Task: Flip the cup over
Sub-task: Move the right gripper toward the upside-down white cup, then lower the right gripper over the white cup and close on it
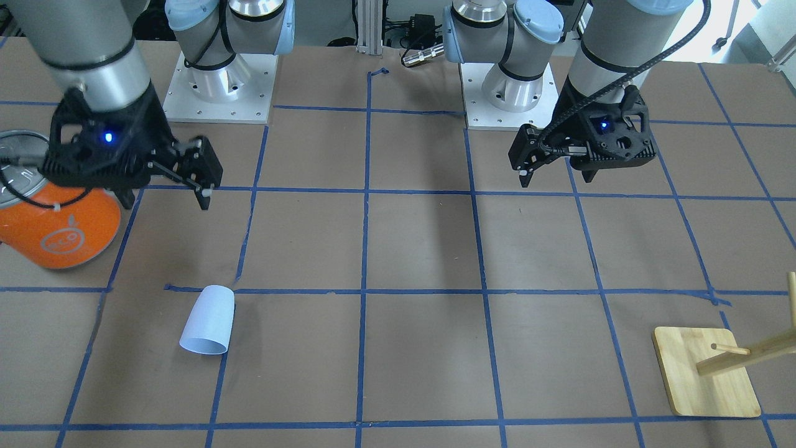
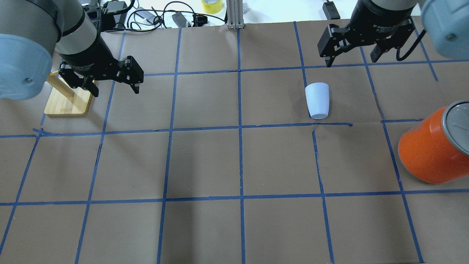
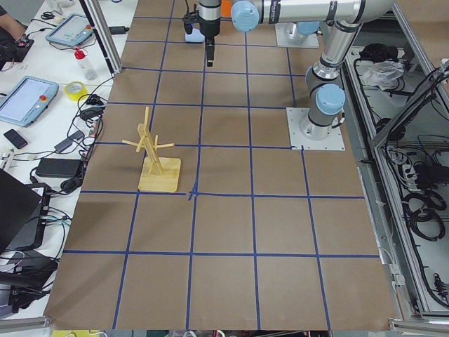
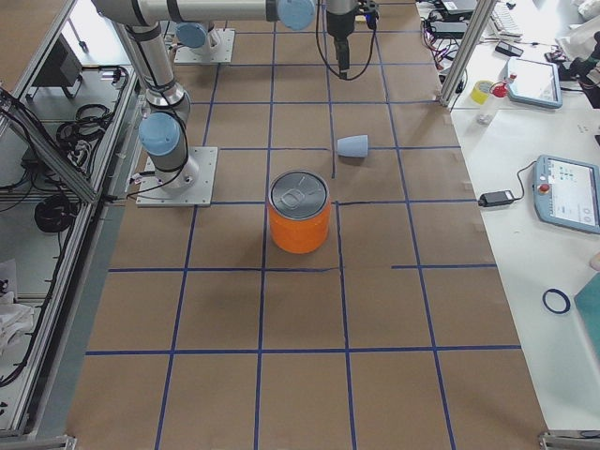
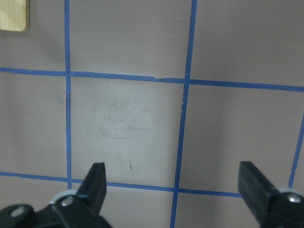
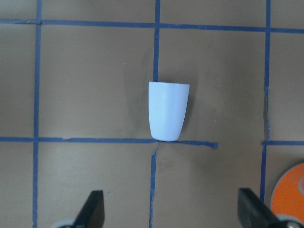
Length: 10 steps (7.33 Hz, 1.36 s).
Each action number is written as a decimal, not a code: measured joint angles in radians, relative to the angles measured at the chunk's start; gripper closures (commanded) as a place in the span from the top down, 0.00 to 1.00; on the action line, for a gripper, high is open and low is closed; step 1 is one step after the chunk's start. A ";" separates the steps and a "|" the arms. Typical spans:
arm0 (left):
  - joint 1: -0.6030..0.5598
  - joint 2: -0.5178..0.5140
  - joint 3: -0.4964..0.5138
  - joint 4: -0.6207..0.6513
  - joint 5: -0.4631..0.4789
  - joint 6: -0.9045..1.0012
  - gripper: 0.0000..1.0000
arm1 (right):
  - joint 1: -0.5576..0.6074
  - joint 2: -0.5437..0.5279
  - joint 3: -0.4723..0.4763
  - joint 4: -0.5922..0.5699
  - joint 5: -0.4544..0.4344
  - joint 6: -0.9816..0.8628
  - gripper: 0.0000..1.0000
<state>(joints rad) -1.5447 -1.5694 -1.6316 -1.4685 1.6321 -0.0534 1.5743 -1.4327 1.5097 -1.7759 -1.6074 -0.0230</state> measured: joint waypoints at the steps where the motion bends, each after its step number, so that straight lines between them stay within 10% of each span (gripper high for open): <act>1: 0.000 0.000 0.000 0.000 0.000 0.000 1.00 | -0.017 0.093 0.000 -0.078 -0.001 0.002 1.00; 10: -0.002 -0.003 -0.001 -0.001 0.002 0.001 1.00 | -0.046 0.406 0.110 -0.439 0.017 0.060 1.00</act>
<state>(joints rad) -1.5462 -1.5724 -1.6321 -1.4694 1.6337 -0.0523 1.5279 -1.0267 1.6193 -2.2145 -1.5904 0.0371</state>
